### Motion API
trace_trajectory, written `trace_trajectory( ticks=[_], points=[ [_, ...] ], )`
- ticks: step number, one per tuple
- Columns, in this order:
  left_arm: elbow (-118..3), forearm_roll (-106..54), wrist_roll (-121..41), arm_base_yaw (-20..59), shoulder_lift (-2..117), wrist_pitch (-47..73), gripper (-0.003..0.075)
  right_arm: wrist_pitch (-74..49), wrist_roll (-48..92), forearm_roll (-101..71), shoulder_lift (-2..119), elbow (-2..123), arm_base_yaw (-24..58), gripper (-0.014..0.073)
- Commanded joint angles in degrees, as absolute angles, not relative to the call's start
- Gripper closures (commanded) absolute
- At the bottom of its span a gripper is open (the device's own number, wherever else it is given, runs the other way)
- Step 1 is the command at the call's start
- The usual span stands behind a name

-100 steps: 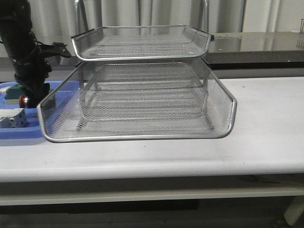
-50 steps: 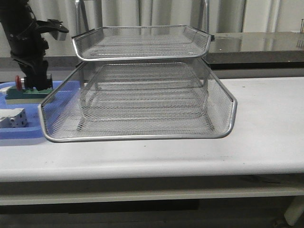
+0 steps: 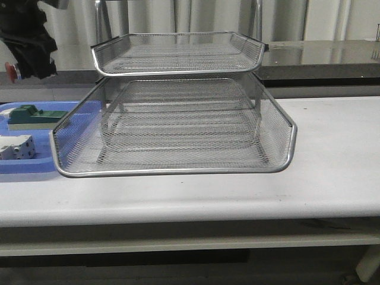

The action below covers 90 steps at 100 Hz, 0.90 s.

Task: Place button on rack with both arms
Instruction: 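Lift the red-capped button out of the blue tray with the left gripper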

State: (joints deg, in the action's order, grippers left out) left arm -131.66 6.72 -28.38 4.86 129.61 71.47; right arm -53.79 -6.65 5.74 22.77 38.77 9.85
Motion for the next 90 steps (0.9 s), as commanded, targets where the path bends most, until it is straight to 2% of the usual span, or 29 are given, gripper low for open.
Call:
trace_trajectory(
  ticks=[1,48,67,90],
  points=[
    [-131.6,6.9,-25.5,4.8,121.9,73.0,0.0716,-50.1,-6.6,6.0,23.3,40.3,9.6,0.0662],
    [-109.9,-5.8,-24.6,5.9,100.7,73.0,0.0716,-50.1,-6.6,6.0,23.3,40.3,9.6,0.0662],
    [-104.8,-6.2,-24.6,11.1,95.6,73.0,0.0716,-50.1,-6.6,6.0,23.3,40.3,9.6,0.0662],
    [-104.3,-8.8,-24.7,20.7,96.0,71.6,0.0716,-50.1,-6.6,6.0,23.3,40.3,9.6,0.0662]
  ],
)
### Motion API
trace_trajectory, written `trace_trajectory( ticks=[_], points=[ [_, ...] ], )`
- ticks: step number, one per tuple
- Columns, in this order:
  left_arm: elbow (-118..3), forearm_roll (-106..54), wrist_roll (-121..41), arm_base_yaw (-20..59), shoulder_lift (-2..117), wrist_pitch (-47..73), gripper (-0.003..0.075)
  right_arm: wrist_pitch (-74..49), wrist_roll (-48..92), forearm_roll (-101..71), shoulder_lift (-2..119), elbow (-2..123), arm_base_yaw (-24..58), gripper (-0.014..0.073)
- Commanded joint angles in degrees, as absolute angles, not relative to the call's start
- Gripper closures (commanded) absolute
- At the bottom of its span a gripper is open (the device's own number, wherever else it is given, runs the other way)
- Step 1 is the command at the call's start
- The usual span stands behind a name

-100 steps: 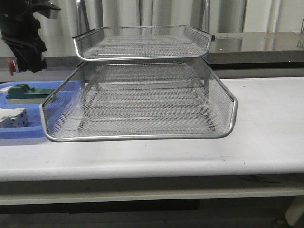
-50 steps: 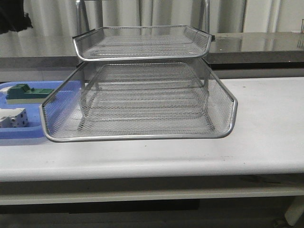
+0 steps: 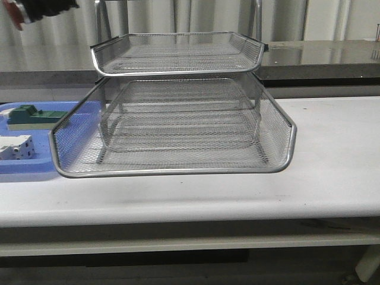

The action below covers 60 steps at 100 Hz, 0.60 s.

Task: Place button on rack with both arms
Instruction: 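Lift the red-capped button out of the blue tray with the left gripper, then lower the button into the pulled-out mesh tray and open the left gripper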

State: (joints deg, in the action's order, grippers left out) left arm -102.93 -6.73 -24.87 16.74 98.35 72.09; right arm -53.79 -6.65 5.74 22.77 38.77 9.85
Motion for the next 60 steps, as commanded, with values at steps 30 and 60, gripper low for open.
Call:
trace_trajectory(
  ticks=[30,60],
  points=[
    [-104.3,-8.8,-25.4,31.8,101.9,66.1,0.0716,-50.1,-6.6,6.0,23.3,40.3,9.6,0.0662],
    [-104.3,-8.8,-26.1,35.3,109.3,63.1,0.0716,-50.1,-6.6,6.0,23.3,40.3,9.6,0.0662]
  ],
)
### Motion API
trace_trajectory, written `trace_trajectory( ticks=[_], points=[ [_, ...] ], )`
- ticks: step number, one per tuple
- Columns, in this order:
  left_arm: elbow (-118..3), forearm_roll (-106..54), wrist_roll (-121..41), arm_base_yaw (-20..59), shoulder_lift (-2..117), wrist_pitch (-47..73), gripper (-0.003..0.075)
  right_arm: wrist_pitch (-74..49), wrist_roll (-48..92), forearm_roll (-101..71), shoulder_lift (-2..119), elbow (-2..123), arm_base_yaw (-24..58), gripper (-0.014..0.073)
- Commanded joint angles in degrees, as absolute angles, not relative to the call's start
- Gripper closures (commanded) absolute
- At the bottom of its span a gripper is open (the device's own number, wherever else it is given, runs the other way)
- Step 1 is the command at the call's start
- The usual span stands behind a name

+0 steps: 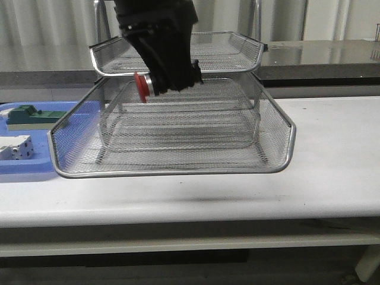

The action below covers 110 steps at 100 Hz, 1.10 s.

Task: Place button on rack with both arms
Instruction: 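Lower the button into the pulled-out mesh tray and open the left gripper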

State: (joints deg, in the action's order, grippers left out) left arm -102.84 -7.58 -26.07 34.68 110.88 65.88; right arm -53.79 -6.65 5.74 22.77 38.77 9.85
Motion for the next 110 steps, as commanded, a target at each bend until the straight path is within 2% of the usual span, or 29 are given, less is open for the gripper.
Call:
trace_trajectory(
  ticks=[1,49,61,84,92,110],
  points=[
    [-104.3,-8.8,-26.1,35.3,109.4,63.1,0.0716,-50.1,-6.6,6.0,23.3,40.3,9.6,0.0662],
    [-104.3,-8.7,-26.2,35.3,113.0,62.2,0.0700,-50.1,-6.6,6.0,23.3,40.3,9.6,0.0662],
    [-104.3,-8.7,-26.2,35.3,113.0,62.4,0.0587,-50.1,-6.6,6.0,23.3,40.3,9.6,0.0662],
    [-104.3,-8.7,-26.2,35.3,113.0,62.3,0.0206,-50.1,-6.6,6.0,23.3,40.3,9.6,0.0662],
    [-104.3,-8.7,-26.2,35.3,113.0,62.3,0.0149,-50.1,-6.6,6.0,23.3,40.3,9.6,0.0662],
    [-104.3,-9.1,-26.2,35.3,112.9,62.5,0.0144,-50.1,-6.6,6.0,23.3,40.3,9.6,0.0662]
  ],
)
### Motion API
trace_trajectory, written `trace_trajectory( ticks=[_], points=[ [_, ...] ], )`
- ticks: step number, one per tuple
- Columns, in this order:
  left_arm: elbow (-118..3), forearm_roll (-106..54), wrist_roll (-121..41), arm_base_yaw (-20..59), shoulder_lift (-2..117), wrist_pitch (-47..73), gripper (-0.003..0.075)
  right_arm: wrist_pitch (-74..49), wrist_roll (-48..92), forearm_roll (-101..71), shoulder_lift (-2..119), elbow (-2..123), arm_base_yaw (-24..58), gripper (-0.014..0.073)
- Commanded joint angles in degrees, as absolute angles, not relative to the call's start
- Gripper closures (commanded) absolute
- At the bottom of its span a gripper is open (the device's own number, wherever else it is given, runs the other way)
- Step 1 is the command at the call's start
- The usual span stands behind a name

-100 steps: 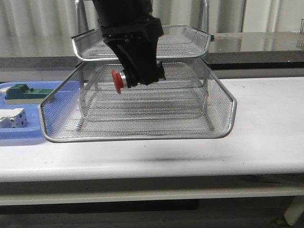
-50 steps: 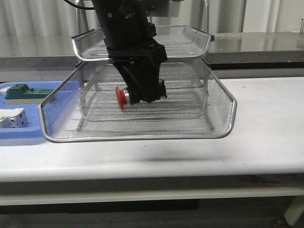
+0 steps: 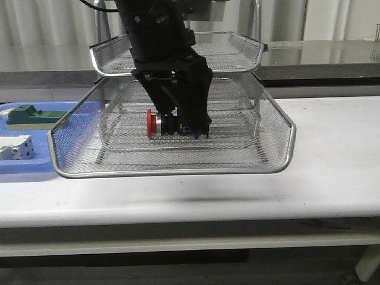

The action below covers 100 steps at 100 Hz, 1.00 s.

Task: Place button on rack with both arms
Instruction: 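Lower the button into the pulled-out mesh tray and open the left gripper, then raise the left gripper away from the mesh tray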

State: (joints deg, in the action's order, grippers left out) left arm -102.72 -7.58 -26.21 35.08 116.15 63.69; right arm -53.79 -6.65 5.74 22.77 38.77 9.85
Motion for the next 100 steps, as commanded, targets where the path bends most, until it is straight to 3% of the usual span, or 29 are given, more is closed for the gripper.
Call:
trace_trajectory(
  ticks=[1,51,100],
  points=[
    [-104.3,-9.1,-26.2,35.3,112.9,62.7,0.0144,-50.1,-6.6,6.0,23.3,40.3,9.6,0.0662],
    [-104.3,-11.7,-25.6,33.6,102.1,64.8,0.0149,-50.1,-6.6,6.0,23.3,40.3,9.6,0.0662],
    [-103.1,-11.7,-22.5,16.3,89.2,68.5,0.0149,-50.1,-6.6,6.0,23.3,40.3,9.6,0.0662]
  ],
)
